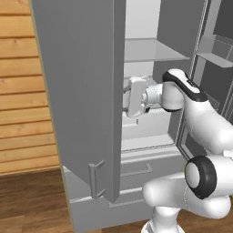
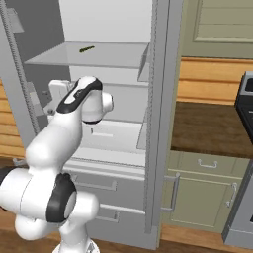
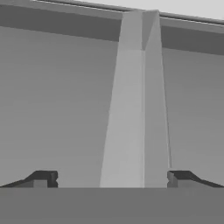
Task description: Take the strawberry from the fridge and place it on top of the pancake, located on the dining counter.
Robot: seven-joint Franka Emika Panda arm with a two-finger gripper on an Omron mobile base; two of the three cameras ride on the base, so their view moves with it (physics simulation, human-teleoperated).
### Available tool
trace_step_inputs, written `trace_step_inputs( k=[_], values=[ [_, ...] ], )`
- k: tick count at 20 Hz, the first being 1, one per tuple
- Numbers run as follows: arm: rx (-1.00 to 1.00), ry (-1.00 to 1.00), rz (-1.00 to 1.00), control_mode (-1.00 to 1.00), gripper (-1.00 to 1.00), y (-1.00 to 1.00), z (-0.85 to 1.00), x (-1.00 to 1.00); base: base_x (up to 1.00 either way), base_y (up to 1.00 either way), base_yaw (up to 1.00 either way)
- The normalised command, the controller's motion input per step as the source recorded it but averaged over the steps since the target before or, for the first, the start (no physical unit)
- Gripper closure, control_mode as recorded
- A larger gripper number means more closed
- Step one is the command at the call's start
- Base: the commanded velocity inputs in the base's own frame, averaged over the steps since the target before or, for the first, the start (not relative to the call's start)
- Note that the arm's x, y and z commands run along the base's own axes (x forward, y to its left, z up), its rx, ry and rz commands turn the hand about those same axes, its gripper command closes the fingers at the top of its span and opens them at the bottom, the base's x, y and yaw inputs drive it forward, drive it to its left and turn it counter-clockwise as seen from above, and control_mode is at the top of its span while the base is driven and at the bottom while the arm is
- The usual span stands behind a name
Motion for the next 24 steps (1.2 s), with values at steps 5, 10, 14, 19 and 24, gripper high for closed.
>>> trace_step_inputs(
  k=[5, 10, 14, 19, 24],
  values=[
    [-0.15, 0.09, 0.0, -1.0, -1.0, 0.63, 0.02, 0.0, 0.0, 0.0, 0.0],
    [-0.09, 0.08, 0.0, -1.0, -1.0, 0.63, 0.0, -0.02, 0.0, 0.0, 0.0],
    [-0.08, 0.05, 0.0, -1.0, -1.0, 0.7, 0.0, -0.07, 0.0, 0.0, 0.0],
    [-0.06, 0.02, 0.0, -1.0, -1.0, 0.68, 0.0, -0.03, 0.0, 0.0, 0.0],
    [-0.04, 0.02, 0.0, -1.0, -1.0, 0.61, 0.0, -0.01, 0.0, 0.0, 0.0]
  ],
)
